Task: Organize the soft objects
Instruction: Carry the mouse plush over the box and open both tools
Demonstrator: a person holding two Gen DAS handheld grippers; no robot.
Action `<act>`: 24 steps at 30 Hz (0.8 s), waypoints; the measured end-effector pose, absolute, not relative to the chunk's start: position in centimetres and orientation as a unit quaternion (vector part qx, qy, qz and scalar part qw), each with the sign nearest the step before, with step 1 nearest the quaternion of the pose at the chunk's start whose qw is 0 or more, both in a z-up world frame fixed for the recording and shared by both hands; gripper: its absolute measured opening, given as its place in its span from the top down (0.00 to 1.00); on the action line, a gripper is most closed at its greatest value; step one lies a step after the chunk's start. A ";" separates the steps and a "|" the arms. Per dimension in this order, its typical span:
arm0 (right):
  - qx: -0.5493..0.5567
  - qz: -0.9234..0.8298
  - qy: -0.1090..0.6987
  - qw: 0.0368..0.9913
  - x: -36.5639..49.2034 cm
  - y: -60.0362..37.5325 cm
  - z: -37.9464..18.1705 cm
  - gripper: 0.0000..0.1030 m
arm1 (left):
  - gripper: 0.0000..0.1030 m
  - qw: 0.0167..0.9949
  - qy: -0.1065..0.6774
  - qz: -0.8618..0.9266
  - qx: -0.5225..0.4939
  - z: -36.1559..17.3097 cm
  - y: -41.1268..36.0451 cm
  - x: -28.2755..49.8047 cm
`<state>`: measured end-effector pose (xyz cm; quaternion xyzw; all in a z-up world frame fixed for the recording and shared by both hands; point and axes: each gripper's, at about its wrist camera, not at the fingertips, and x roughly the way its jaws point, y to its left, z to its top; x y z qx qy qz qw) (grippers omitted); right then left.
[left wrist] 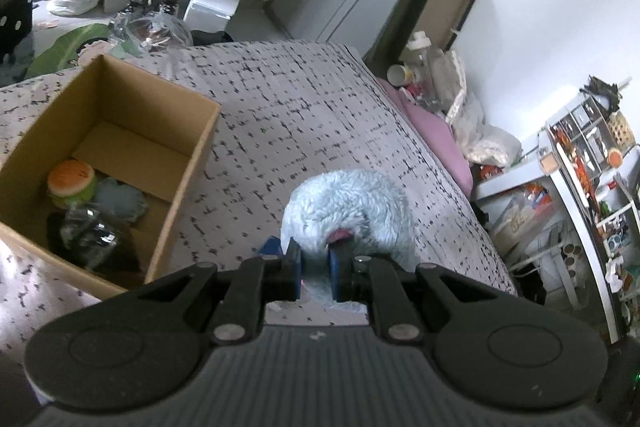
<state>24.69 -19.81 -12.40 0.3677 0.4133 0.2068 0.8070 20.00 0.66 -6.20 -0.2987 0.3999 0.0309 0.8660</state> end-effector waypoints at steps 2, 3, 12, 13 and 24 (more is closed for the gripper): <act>0.359 0.215 0.409 0.811 24.6 -18.8 -12.2 0.66 | 0.88 0.866 0.396 0.035 -0.302 -6.1 1.6 19.7; 0.356 0.219 0.408 0.812 24.5 -18.3 -12.1 0.66 | 0.88 0.867 0.394 0.037 -0.304 -6.0 2.1 19.5; 0.333 0.253 0.405 0.813 24.0 -13.9 -11.9 0.66 | 0.88 0.864 0.382 0.054 -0.323 -5.8 6.5 18.1; 0.330 0.256 0.404 0.814 23.9 -13.4 -11.9 0.66 | 0.88 0.864 0.381 0.055 -0.326 -5.9 6.9 18.0; 0.306 0.282 0.396 0.818 23.3 -8.9 -12.4 0.66 | 0.88 0.857 0.377 0.064 -0.346 -6.7 11.6 16.9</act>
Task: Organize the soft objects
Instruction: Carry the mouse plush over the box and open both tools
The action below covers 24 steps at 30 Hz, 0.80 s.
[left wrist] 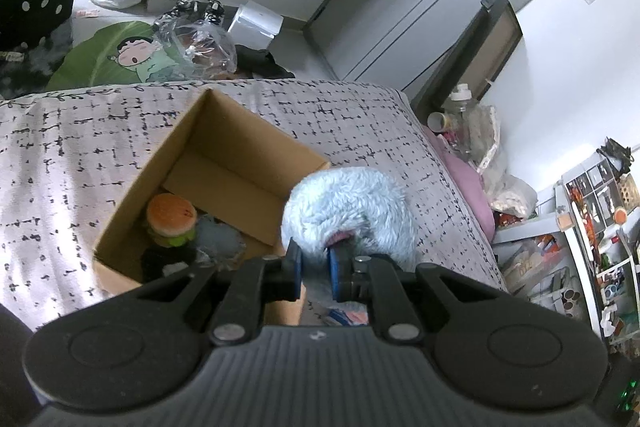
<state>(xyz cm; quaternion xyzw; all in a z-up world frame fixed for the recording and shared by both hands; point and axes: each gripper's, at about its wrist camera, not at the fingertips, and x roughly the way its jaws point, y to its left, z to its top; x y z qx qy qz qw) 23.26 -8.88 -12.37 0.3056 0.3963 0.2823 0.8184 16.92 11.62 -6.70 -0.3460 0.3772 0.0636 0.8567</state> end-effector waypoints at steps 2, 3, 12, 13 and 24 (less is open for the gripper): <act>0.303 0.286 0.396 0.818 23.2 -8.3 -12.5 0.66 | 0.88 0.855 0.378 0.064 -0.350 -6.9 12.3 16.8; 0.302 0.287 0.396 0.818 23.2 -8.0 -12.5 0.65 | 0.88 0.854 0.378 0.065 -0.352 -7.0 12.7 16.7; 0.290 0.294 0.408 0.814 23.2 -5.8 -13.0 0.65 | 0.88 0.846 0.382 0.072 -0.364 -7.8 15.1 16.4; 0.290 0.295 0.410 0.813 23.2 -5.4 -13.1 0.65 | 0.88 0.846 0.382 0.073 -0.365 -7.8 15.4 16.4; 0.258 0.284 0.418 0.823 23.6 -3.3 -13.6 0.58 | 0.88 0.838 0.390 0.077 -0.375 -9.8 17.7 17.8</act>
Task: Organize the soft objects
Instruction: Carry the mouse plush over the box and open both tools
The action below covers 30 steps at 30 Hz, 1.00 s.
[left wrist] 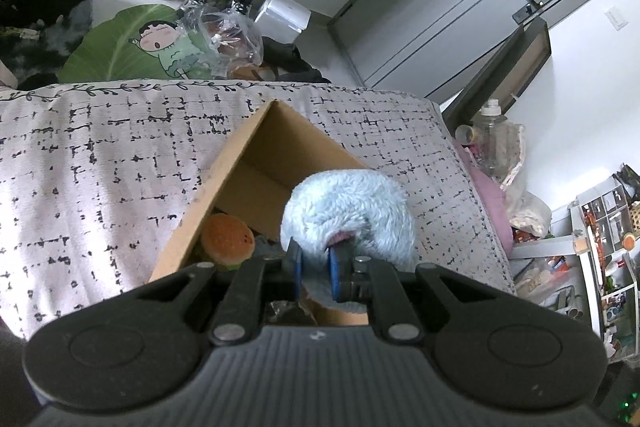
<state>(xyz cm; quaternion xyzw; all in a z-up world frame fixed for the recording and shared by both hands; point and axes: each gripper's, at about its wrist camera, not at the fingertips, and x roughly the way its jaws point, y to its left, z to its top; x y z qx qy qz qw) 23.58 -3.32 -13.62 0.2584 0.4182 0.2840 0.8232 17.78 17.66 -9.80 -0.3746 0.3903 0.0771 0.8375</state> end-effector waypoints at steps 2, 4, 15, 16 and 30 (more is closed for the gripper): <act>0.258 0.280 0.419 0.824 23.8 -3.4 -13.7 0.58 | 0.88 0.835 0.395 0.080 -0.375 -10.2 17.8 18.3; 0.261 0.272 0.420 0.825 24.1 -3.7 -13.8 0.58 | 0.88 0.836 0.400 0.088 -0.364 -10.2 17.7 19.0; 0.279 0.253 0.417 0.827 24.1 -5.5 -13.2 0.52 | 0.72 0.845 0.402 0.122 -0.331 -8.8 17.6 19.7; 0.280 0.252 0.417 0.827 24.1 -5.6 -13.1 0.52 | 0.68 0.846 0.402 0.125 -0.327 -8.7 17.5 19.6; 0.283 0.206 0.394 0.850 23.1 -10.0 -10.5 0.36 | 0.35 0.867 0.398 0.143 -0.265 -5.9 13.9 18.6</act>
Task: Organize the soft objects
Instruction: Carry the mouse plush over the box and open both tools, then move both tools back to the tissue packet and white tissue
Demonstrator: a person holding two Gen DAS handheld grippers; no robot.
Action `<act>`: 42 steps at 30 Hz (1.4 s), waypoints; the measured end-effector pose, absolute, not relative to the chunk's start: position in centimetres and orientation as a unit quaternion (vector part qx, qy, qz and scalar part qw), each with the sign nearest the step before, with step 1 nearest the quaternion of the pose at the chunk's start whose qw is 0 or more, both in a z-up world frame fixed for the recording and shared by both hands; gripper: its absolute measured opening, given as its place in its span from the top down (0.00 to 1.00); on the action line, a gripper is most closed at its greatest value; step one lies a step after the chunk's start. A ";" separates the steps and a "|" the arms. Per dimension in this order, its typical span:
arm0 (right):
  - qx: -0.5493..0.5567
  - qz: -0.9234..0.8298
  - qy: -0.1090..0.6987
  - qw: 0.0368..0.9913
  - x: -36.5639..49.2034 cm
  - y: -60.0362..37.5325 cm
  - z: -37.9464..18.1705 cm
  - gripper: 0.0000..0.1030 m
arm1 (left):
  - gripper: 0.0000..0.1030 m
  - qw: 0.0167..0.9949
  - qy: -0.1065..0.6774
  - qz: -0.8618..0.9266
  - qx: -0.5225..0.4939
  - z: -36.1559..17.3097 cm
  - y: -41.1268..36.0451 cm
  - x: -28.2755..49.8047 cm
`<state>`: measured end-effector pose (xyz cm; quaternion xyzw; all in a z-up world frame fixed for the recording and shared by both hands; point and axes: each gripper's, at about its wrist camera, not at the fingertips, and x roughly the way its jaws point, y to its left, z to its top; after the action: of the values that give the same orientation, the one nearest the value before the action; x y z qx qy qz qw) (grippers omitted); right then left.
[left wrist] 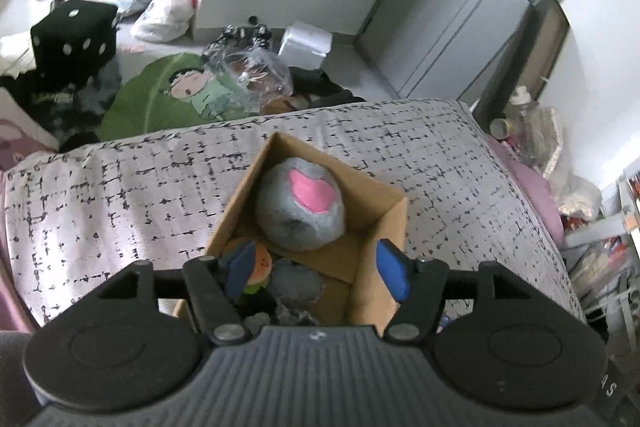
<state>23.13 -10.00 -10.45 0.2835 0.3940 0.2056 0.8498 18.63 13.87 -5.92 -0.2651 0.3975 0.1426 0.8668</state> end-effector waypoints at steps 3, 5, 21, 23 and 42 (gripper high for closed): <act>0.272 0.194 0.392 0.857 22.9 -11.0 -9.9 0.32 | 0.32 0.872 0.396 0.136 -0.253 -5.5 12.6 18.4; 0.263 0.188 0.390 0.862 22.7 -11.7 -9.4 0.27 | 0.32 0.874 0.397 0.131 -0.248 -5.3 11.7 18.3; 0.185 0.165 0.387 0.888 24.0 -16.2 -4.3 0.14 | 0.32 0.889 0.381 0.106 -0.230 -2.2 6.3 18.5; 0.181 0.160 0.389 0.889 24.3 -16.8 -4.1 0.12 | 0.32 0.890 0.381 0.105 -0.228 -2.0 5.8 18.6; 0.179 0.140 0.395 0.890 26.9 -24.2 -6.4 0.00 | 0.32 0.903 0.390 0.071 -0.164 -2.6 0.7 20.3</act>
<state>26.86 -24.16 -6.38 0.1788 0.3950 0.1399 0.8902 20.34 0.69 -2.58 -0.1645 0.3902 0.0708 0.9032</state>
